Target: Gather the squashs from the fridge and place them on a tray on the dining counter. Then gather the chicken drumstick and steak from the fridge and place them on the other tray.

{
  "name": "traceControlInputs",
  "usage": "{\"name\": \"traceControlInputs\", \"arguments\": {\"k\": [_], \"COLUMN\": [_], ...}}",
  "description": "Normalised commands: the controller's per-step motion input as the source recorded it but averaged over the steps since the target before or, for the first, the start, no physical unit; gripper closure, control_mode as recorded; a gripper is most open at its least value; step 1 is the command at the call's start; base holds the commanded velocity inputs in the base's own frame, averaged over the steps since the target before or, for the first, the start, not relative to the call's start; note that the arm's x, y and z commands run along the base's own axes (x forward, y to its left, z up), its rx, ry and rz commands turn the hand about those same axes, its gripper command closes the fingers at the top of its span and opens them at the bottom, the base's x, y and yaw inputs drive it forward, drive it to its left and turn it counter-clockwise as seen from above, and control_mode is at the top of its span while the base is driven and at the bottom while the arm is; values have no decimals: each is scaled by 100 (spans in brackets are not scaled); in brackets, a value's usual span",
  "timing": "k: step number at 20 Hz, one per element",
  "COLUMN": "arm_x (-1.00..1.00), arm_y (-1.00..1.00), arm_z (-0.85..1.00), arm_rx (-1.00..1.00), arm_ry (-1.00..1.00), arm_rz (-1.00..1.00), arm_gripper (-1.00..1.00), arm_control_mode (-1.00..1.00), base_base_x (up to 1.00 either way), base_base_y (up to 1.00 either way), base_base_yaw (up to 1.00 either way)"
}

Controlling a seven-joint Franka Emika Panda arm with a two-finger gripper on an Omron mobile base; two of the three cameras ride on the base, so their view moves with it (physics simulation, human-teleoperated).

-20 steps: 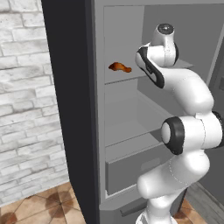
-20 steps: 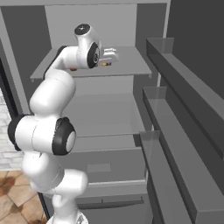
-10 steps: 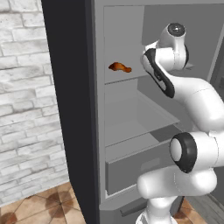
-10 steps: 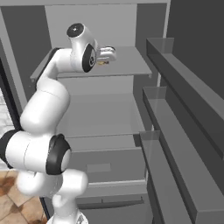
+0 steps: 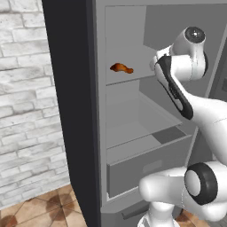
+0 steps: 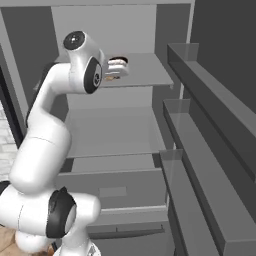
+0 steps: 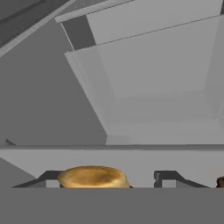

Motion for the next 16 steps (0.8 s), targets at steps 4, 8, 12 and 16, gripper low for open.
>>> {"name": "traceControlInputs", "arguments": {"k": [4,8,12,16], "arm_x": [-85,-85,-94,-98], "arm_y": [-1,0,0,-3], "arm_z": [11,0,-5,-13], "arm_rx": [0,0,0,2], "arm_ry": [0,0,0,0], "arm_rz": [0,0,-3,-1], "arm_gripper": [100,100,100,100], "arm_control_mode": [-100,-100,-100,-100], "base_base_x": [0,0,0,0], "base_base_y": [0,0,0,0], "base_base_yaw": [0,0,0,0]}}
